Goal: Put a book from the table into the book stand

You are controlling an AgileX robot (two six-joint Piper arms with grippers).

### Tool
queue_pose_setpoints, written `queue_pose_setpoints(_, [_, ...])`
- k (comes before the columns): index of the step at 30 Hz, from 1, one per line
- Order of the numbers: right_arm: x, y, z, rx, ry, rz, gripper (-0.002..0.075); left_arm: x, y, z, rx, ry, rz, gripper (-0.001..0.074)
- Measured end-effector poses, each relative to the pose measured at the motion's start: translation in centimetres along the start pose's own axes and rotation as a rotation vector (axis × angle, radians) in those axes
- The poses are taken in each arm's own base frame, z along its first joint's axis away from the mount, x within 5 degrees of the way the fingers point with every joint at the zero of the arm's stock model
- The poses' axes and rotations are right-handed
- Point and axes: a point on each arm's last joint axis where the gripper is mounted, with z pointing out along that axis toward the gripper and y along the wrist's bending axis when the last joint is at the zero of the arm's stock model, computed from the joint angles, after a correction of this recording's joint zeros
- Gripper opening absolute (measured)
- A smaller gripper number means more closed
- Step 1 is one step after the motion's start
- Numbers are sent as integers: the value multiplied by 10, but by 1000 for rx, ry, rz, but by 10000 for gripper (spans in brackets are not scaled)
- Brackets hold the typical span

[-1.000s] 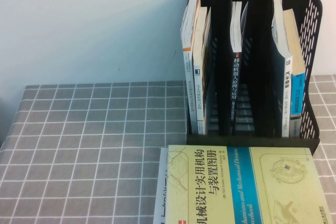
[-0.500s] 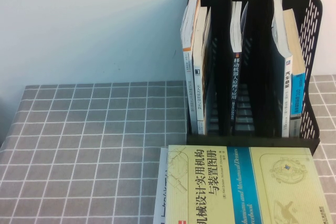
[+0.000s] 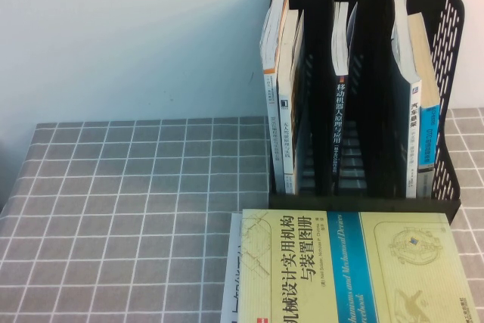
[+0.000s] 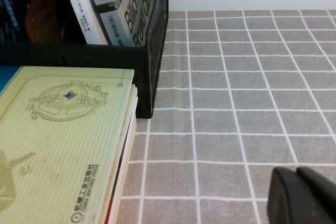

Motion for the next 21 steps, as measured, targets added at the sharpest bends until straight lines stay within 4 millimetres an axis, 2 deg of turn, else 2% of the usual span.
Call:
queue_pose_setpoints(7, [0, 0, 0, 0, 0, 0, -3, 0, 0, 0, -4, -1, 12, -3])
queue_pose_setpoints(13, [-2, -1, 0, 8, -35, -14, -3, -4, 2, 0, -26, -45, 103, -3])
queue_pose_setpoints(17, [-19, -2, -1, 20, -225, -21, -3, -14, -1, -1, 1, -160, 88, -3])
queue_pose_setpoints(21, [-40, -3, -9, 37, -479, -27, -3, -33, -5, -6, 45, -380, 63, -3])
